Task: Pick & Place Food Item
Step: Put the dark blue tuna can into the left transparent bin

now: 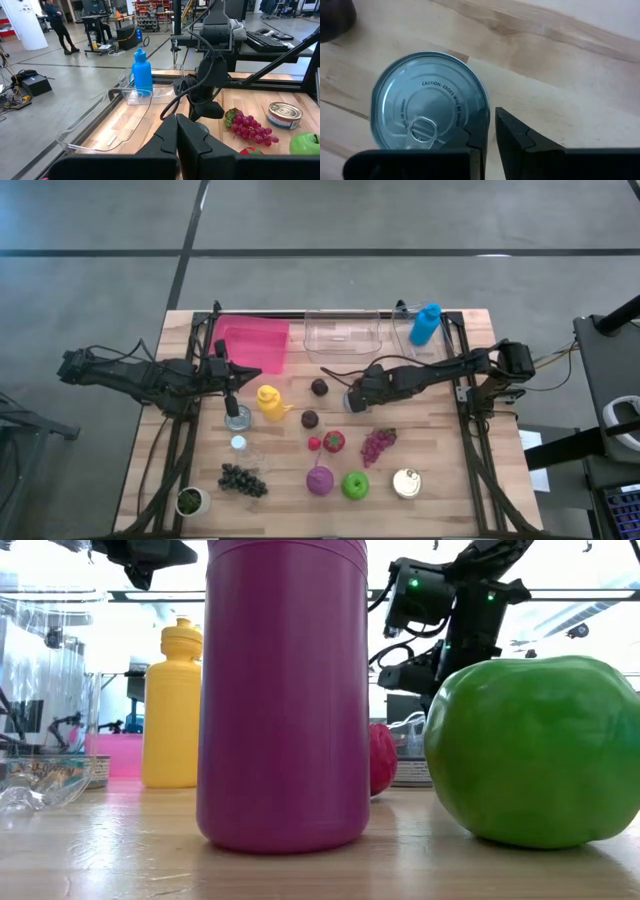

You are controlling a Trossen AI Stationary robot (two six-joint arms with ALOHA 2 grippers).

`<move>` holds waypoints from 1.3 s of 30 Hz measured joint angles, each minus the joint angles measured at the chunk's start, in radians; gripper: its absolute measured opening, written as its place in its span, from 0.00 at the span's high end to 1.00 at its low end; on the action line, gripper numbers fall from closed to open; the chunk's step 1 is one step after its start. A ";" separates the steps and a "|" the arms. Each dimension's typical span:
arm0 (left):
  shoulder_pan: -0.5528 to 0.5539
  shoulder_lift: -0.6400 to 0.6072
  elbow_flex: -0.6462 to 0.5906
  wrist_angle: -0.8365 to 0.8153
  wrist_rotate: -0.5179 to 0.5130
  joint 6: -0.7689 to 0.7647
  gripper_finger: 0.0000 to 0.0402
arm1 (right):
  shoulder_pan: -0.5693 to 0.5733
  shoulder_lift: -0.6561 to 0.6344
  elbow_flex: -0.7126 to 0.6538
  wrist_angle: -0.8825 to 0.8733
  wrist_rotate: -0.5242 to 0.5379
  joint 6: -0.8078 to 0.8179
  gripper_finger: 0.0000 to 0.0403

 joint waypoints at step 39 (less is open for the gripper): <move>0.000 0.000 0.000 0.000 0.000 0.000 1.00 | -0.001 0.027 -0.011 -0.028 0.035 -0.023 0.92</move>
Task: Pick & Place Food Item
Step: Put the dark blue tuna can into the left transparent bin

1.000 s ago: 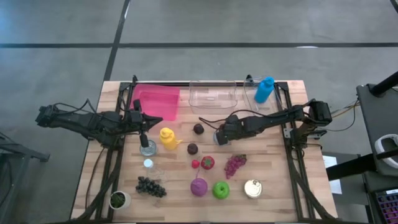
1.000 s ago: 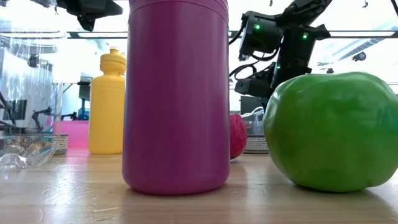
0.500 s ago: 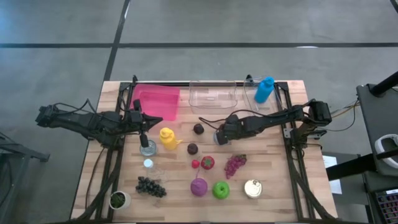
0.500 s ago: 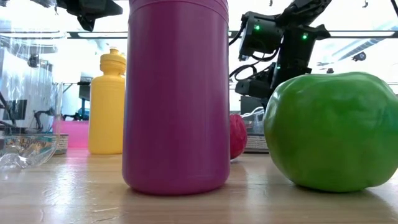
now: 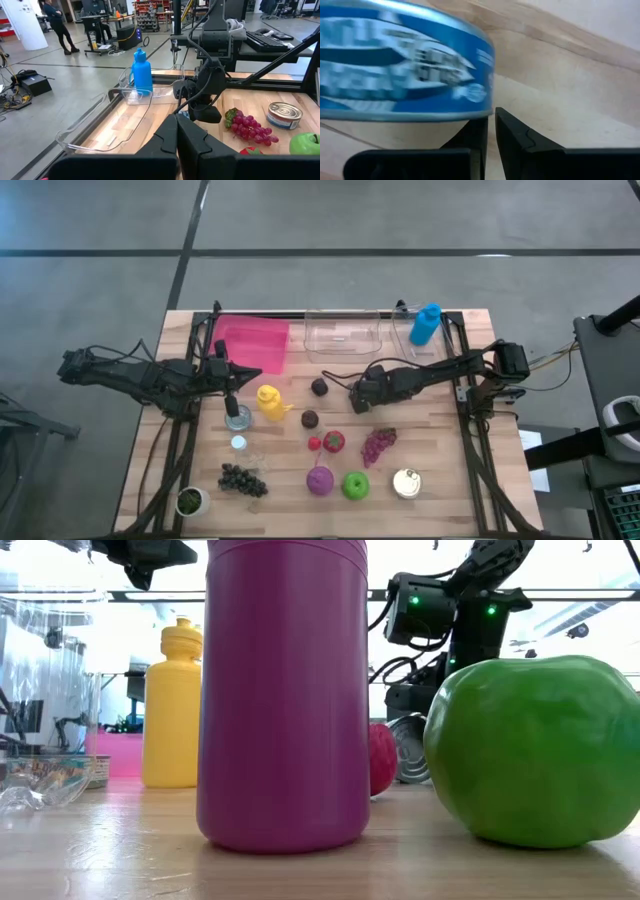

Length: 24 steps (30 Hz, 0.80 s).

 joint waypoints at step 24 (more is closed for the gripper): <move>0.000 0.000 0.000 0.000 0.000 0.000 1.00 | 0.001 -0.007 0.024 -0.028 0.005 -0.004 0.92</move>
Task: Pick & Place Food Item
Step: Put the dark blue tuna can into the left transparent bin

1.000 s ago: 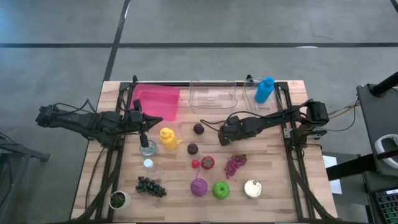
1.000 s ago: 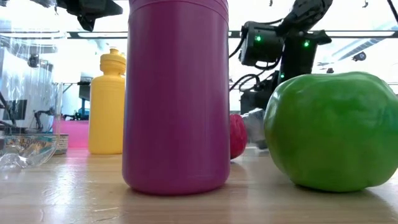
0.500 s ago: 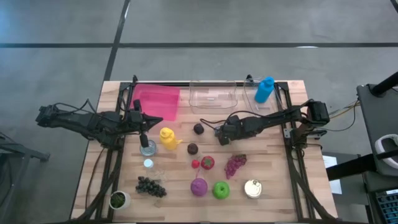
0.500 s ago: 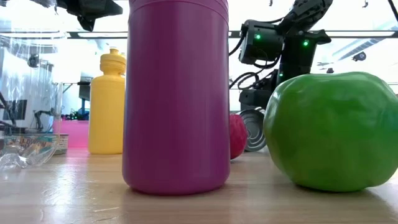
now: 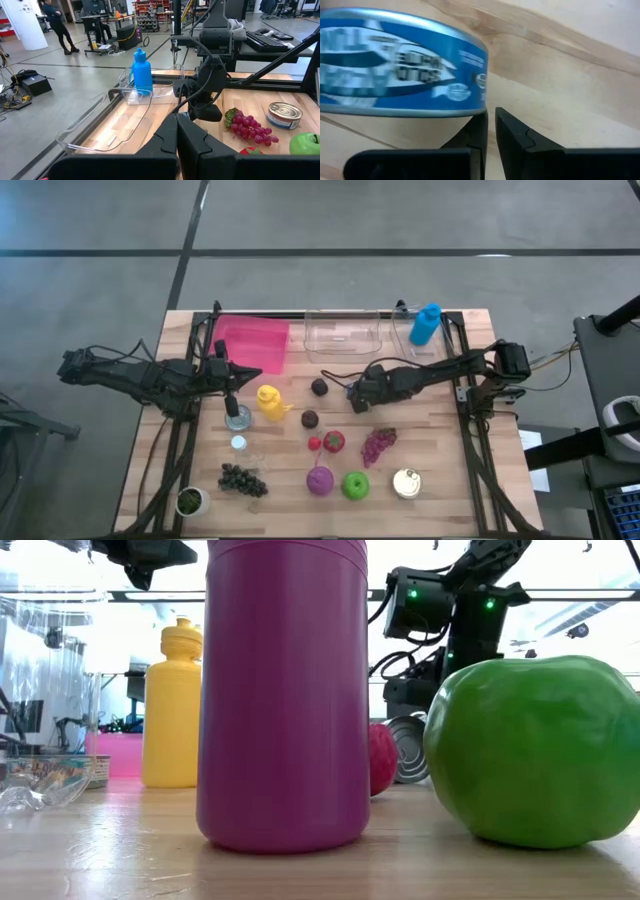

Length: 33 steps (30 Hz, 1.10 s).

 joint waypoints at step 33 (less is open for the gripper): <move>0.000 0.000 0.000 -0.003 0.000 0.000 1.00 | 0.075 -0.045 0.209 -0.208 0.158 -0.144 0.92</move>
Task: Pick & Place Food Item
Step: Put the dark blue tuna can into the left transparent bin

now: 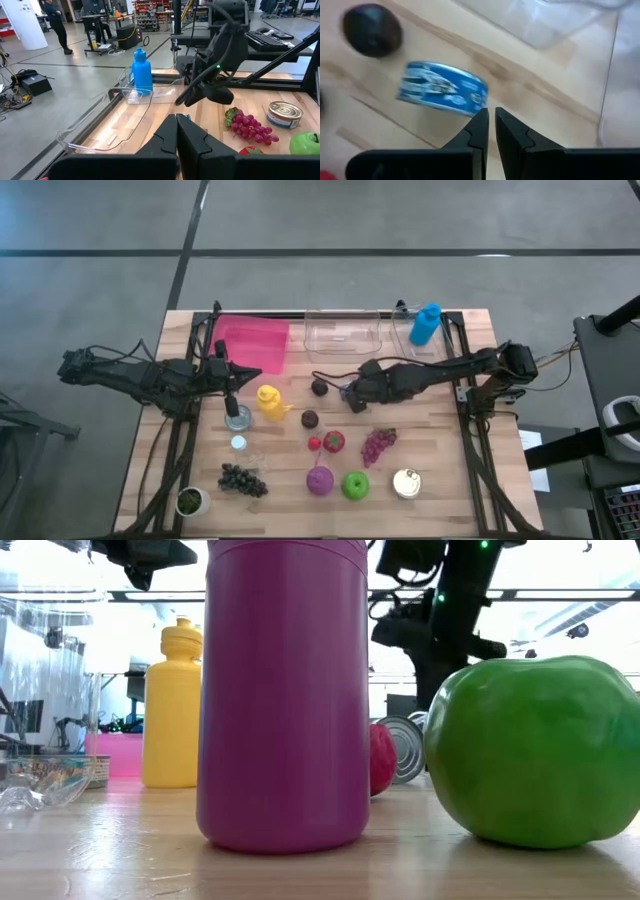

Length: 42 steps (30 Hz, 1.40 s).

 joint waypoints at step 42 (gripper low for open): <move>0.000 0.000 0.000 -0.004 0.000 -0.007 1.00 | 0.060 0.002 0.069 0.053 -0.005 -0.843 0.92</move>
